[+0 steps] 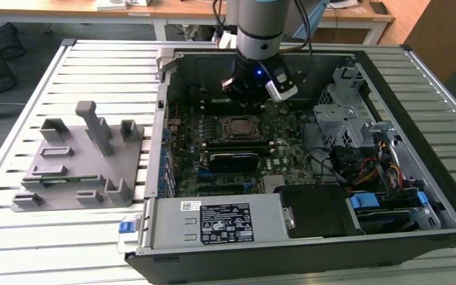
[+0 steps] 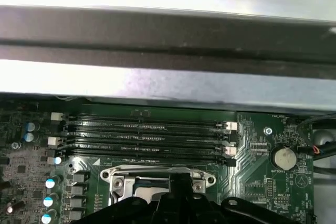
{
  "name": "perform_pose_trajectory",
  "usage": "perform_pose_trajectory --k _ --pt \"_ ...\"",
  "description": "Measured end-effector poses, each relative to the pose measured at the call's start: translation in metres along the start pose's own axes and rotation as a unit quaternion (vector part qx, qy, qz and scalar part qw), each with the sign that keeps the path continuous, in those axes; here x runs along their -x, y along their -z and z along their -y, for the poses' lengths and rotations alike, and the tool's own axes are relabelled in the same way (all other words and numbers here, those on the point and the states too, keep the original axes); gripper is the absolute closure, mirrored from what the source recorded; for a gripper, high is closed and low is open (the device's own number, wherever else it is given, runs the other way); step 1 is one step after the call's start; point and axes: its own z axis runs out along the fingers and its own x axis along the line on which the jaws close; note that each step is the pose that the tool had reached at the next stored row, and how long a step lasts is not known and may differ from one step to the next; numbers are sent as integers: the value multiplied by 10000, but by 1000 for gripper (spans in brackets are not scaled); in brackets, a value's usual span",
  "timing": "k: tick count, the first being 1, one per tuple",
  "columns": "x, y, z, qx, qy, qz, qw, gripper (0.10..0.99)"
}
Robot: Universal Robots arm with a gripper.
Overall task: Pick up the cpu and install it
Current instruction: 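Install the second cpu locking lever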
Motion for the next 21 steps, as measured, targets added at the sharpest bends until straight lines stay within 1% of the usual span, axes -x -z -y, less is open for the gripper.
perform_pose_trajectory --k 3,5,9,18,21 --pt "2 71 -8 1 0 0 10000 980" --pt "3 105 -12 1 0 0 10000 980" --pt "5 113 -3 2 0 -4 10000 980" --pt "0 125 101 2 -1 -5 10000 980" --pt "-1 129 125 2 0 -5 10000 980"
